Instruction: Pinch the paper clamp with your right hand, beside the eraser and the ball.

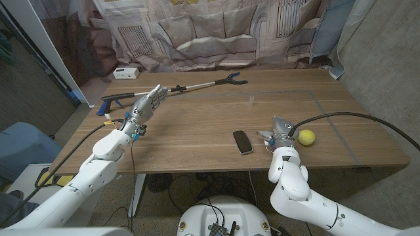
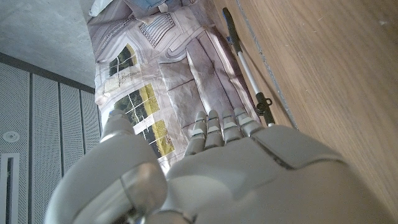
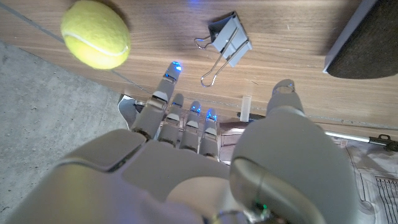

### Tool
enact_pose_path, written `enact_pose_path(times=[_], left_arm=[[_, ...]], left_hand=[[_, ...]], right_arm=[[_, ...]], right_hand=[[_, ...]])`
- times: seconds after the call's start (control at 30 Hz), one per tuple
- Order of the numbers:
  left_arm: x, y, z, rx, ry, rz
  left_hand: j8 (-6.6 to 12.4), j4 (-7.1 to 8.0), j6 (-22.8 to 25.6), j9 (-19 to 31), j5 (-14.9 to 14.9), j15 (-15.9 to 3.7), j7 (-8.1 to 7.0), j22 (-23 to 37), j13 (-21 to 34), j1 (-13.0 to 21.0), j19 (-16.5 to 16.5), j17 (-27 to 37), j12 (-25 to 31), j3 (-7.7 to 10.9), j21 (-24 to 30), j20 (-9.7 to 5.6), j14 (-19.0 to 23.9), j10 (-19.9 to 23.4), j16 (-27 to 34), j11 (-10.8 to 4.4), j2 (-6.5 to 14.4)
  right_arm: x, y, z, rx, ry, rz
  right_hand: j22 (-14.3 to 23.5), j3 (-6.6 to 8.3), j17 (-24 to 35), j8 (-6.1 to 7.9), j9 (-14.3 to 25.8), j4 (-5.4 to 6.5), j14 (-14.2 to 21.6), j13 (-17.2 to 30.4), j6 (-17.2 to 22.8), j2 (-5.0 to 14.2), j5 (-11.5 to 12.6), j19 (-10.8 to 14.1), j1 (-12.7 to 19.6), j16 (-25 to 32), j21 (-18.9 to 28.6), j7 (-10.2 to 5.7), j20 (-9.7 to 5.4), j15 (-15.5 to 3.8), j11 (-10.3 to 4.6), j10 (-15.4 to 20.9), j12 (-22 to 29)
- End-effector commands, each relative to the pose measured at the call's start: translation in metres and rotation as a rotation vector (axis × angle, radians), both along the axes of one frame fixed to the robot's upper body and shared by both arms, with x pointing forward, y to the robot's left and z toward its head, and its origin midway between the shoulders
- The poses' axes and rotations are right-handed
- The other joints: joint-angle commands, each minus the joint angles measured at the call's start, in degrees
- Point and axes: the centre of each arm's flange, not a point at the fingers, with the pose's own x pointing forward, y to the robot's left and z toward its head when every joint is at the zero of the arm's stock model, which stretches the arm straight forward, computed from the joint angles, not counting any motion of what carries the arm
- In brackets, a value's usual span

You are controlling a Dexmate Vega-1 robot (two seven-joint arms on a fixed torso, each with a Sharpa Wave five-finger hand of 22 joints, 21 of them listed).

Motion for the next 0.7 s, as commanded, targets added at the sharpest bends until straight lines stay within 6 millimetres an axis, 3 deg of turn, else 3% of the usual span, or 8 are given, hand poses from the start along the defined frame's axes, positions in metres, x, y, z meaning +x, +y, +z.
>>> enact_pose_path(times=[0.03,0.17,0.43,0.7], left_arm=[[-0.001,0.003,0.004,-0.006,0.013,-0.009],[0.000,0.004,0.009,-0.003,0.008,-0.002],[0.000,-0.003,0.018,0.004,-0.004,0.010],[-0.006,-0.016,0.023,0.008,-0.024,0.037]], left_hand=[[-0.15,-0.13,0.46,0.20,0.03,0.46,0.73,0.27,0.30,-0.05,0.31,0.16,-0.06,0.37,0.22,-0.15,0.03,0.31,-0.02,0.07,-0.39],[-0.11,-0.16,0.60,0.20,0.02,0.76,1.43,0.25,0.31,-0.04,0.52,0.15,-0.03,0.46,0.27,-0.37,0.13,0.41,0.00,0.73,-0.40],[-0.09,-0.18,0.72,0.19,-0.01,1.32,2.15,0.24,0.31,-0.08,0.82,0.15,0.01,0.53,0.35,-0.45,0.29,0.53,0.04,1.26,-0.46],[-0.26,-0.19,0.36,0.18,-0.02,1.36,2.01,0.24,0.31,-0.13,0.97,0.15,0.01,0.58,0.36,-0.49,0.31,0.56,0.02,1.36,-0.51]], right_arm=[[-0.005,-0.002,0.005,0.050,-0.083,0.048],[-0.007,-0.005,0.009,0.075,-0.121,0.063],[-0.012,-0.016,0.017,0.117,-0.213,0.128],[-0.018,-0.031,0.023,0.156,-0.311,0.231]], right_hand=[[0.09,-0.36,-0.13,0.27,0.08,-0.39,-4.28,-0.14,-0.65,0.44,0.40,-5.33,-0.77,-0.32,-0.44,0.58,-0.90,-0.50,0.42,-2.07,0.27],[0.08,-0.44,-0.21,0.22,0.03,-0.36,-5.91,-0.22,-1.13,0.58,0.48,-8.11,-1.07,-0.22,-0.49,1.13,-0.71,-0.32,0.84,-3.15,0.23],[0.07,-0.58,-0.24,1.18,0.03,-0.13,-6.63,-0.30,1.23,0.82,0.53,-9.18,-1.70,0.13,-0.12,1.94,-0.94,-0.35,1.00,-3.58,0.42],[0.07,-0.62,-0.23,0.79,0.01,0.08,-6.83,-0.35,0.42,1.15,0.54,-10.06,-2.19,0.39,-0.05,1.96,-1.30,-0.95,0.52,-3.28,0.71]])
